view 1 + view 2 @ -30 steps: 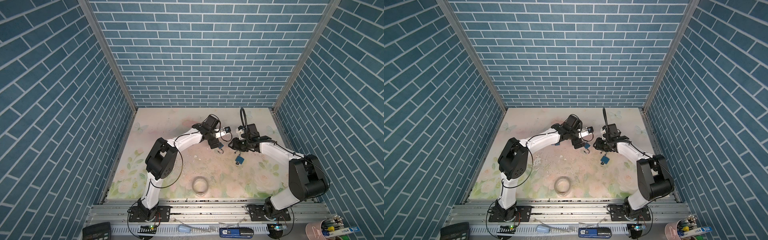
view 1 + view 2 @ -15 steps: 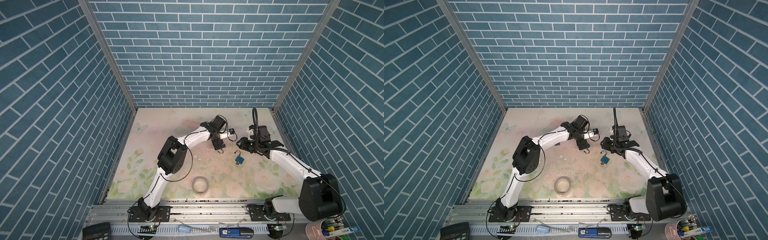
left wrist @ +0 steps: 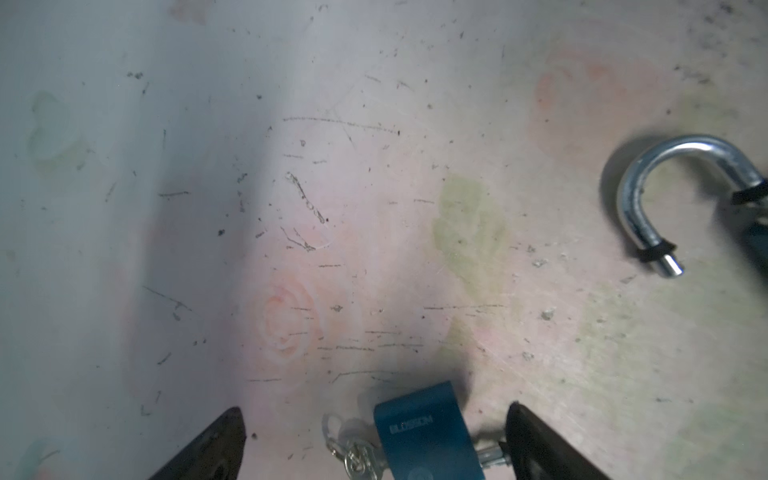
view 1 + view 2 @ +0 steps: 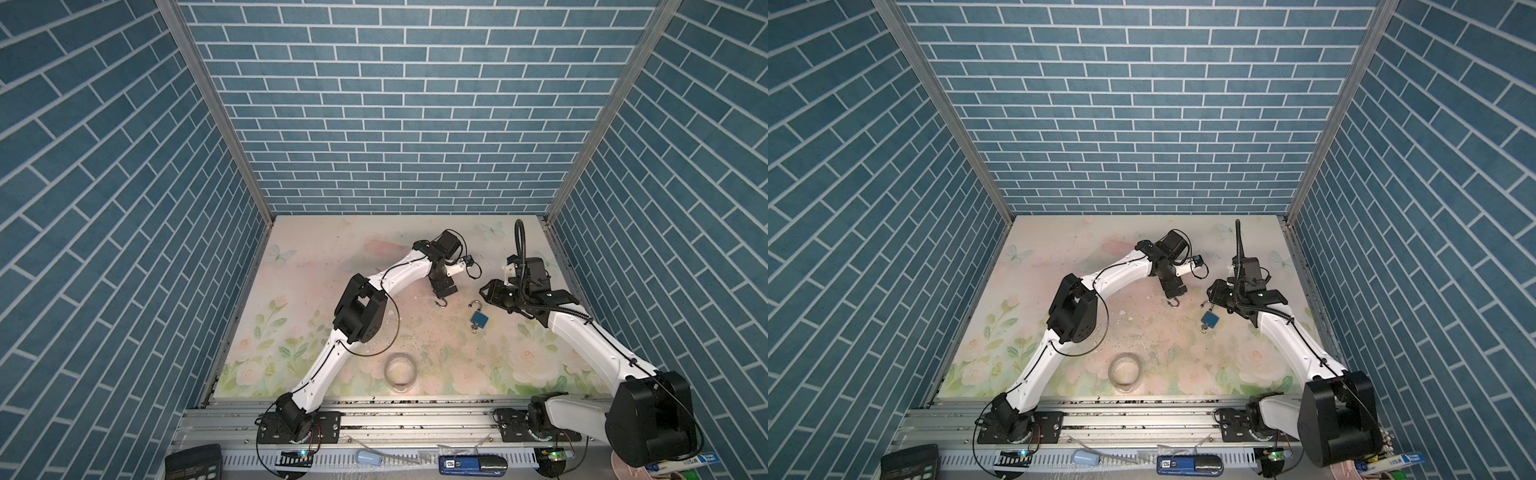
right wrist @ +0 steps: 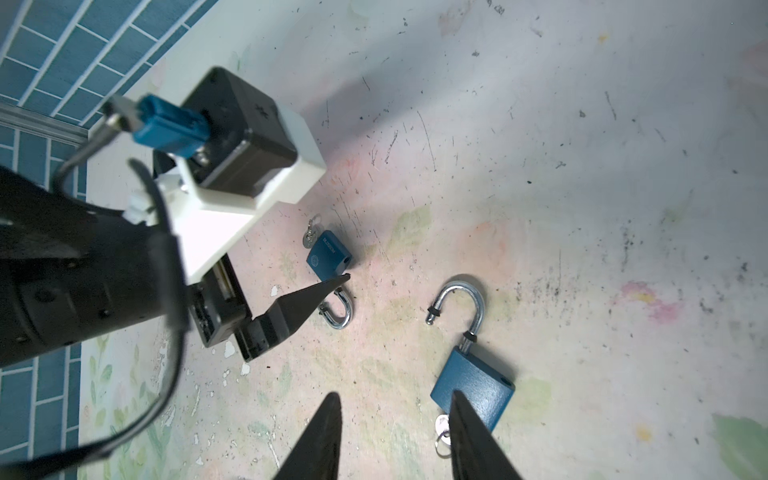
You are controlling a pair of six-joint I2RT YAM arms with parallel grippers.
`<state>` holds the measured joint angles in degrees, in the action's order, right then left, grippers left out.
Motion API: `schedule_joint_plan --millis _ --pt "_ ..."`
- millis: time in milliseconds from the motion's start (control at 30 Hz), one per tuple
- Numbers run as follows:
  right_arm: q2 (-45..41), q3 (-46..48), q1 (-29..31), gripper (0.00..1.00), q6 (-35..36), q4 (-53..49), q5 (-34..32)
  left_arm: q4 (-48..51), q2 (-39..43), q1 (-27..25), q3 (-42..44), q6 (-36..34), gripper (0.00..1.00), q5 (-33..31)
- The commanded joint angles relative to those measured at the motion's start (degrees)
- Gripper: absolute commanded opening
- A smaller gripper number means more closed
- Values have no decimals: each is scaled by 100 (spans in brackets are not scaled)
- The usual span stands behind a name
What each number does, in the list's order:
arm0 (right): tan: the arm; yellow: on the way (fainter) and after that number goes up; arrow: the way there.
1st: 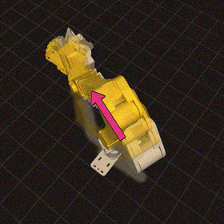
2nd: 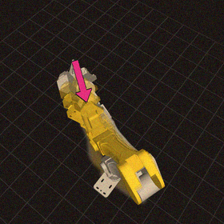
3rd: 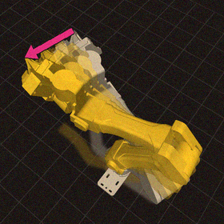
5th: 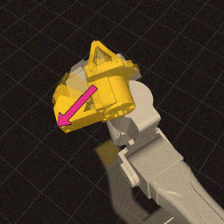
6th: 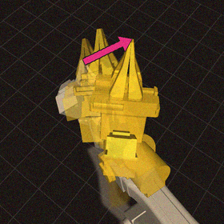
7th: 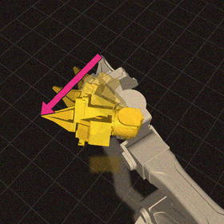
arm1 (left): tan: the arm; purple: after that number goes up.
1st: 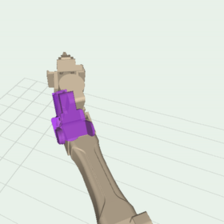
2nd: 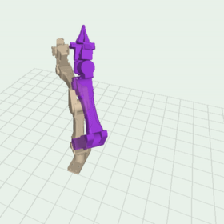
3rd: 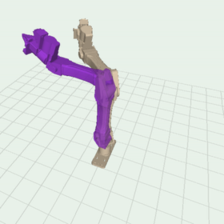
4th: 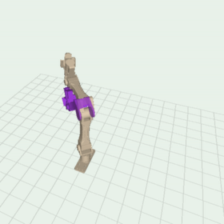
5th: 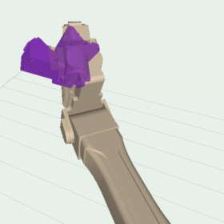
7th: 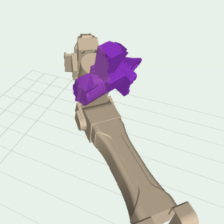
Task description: Lock with the key
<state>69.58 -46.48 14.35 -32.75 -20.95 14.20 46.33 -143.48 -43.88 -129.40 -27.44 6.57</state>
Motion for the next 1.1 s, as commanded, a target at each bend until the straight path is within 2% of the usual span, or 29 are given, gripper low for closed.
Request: schedule_joint_plan --millis 0,500,900,1067 --pt "-103 171 -45 43 -105 -51 -14 340 -154 -32 -241 303 98 -99" --pt "-256 297 -77 43 -109 70 4 721 -589 -24 -839 767 89 -158" --pt "-270 323 -95 43 -109 161 83 1134 -720 -42 -911 1034 76 -115" --pt "-308 315 -98 43 -100 167 126 1173 -769 -51 -936 1090 75 -94"
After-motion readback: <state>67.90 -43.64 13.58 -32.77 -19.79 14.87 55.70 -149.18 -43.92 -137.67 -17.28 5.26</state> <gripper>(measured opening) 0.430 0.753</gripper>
